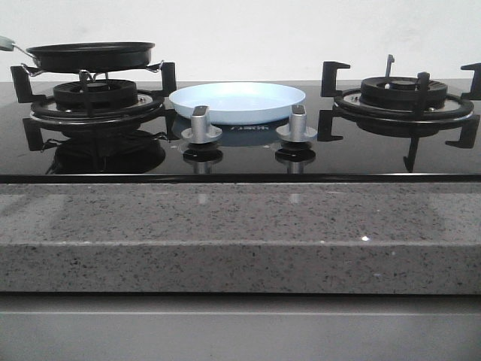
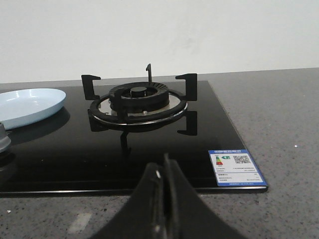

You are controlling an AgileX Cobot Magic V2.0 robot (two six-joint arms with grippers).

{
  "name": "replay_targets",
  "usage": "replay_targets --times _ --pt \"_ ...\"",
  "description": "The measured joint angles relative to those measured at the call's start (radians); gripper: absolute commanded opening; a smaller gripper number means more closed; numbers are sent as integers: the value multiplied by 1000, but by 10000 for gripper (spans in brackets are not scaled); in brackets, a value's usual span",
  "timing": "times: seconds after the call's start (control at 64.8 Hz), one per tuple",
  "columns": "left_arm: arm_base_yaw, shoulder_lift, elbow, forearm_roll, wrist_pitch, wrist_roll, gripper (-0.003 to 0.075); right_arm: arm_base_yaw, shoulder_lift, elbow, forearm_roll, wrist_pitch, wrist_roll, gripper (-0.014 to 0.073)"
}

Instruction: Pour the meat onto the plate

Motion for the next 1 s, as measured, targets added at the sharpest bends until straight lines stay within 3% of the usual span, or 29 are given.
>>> replay_targets --times 0.417,0.664,1.003 --pt "0 0 -32 -4 -25 0 -20 0 0 -21 0 30 0 -71" --pt "0 42 -269 -5 95 0 -20 0 11 -229 -37 159 0 -71" --pt "0 336 -582 -5 339 0 -20 0 243 -536 -60 270 0 -71"
